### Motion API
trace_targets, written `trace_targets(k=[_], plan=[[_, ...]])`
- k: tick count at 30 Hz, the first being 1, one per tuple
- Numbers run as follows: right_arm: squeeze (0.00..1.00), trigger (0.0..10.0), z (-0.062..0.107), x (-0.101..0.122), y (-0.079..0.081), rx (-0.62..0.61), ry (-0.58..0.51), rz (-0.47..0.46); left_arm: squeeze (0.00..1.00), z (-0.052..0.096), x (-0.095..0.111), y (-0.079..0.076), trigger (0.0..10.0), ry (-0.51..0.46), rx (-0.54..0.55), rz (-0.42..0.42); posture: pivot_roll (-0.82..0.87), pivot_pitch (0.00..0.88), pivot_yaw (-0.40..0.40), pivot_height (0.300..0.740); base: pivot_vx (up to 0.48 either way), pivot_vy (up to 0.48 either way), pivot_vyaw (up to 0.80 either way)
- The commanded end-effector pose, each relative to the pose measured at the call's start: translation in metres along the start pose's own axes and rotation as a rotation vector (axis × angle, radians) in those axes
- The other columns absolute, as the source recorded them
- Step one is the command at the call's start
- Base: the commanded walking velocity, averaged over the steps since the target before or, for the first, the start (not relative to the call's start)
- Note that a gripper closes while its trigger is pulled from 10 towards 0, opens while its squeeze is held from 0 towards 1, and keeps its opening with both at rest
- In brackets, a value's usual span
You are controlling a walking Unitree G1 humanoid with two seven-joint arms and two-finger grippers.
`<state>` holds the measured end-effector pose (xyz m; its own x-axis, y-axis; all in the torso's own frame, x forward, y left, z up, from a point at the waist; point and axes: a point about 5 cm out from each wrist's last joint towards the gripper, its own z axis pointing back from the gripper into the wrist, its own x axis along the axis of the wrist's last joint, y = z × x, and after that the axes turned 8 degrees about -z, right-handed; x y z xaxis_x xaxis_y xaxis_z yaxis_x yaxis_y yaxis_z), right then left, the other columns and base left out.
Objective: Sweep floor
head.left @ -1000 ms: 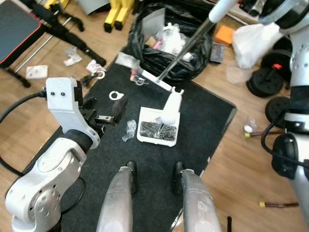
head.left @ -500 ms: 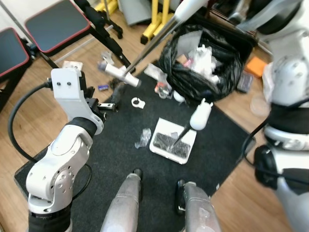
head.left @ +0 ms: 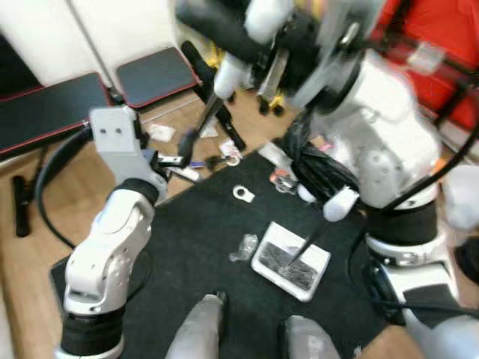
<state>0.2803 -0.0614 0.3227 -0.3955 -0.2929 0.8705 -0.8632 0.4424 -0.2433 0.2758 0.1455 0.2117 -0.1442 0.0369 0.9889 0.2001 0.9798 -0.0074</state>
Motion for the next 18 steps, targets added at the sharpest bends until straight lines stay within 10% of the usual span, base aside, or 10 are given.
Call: trace_targets(k=[1, 18], plan=[[0.0, 10.0, -0.005, -0.004, 0.011, -0.01, 0.013, 0.033, 0.0, 0.004, -0.011, 0.005, 10.0, 0.034, 0.0, -0.027, 0.09, 0.015, -0.039, 0.74, 0.0, 0.0, 0.77], [0.0, 10.0, 0.054, -0.079, -0.015, -0.535, 0.364, 0.058, 0.0, 0.008, -0.051, 0.017, 10.0, 0.128, 0.023, -0.025, 0.08, 0.0, -0.051, 0.74, 0.069, 0.0, 0.59]])
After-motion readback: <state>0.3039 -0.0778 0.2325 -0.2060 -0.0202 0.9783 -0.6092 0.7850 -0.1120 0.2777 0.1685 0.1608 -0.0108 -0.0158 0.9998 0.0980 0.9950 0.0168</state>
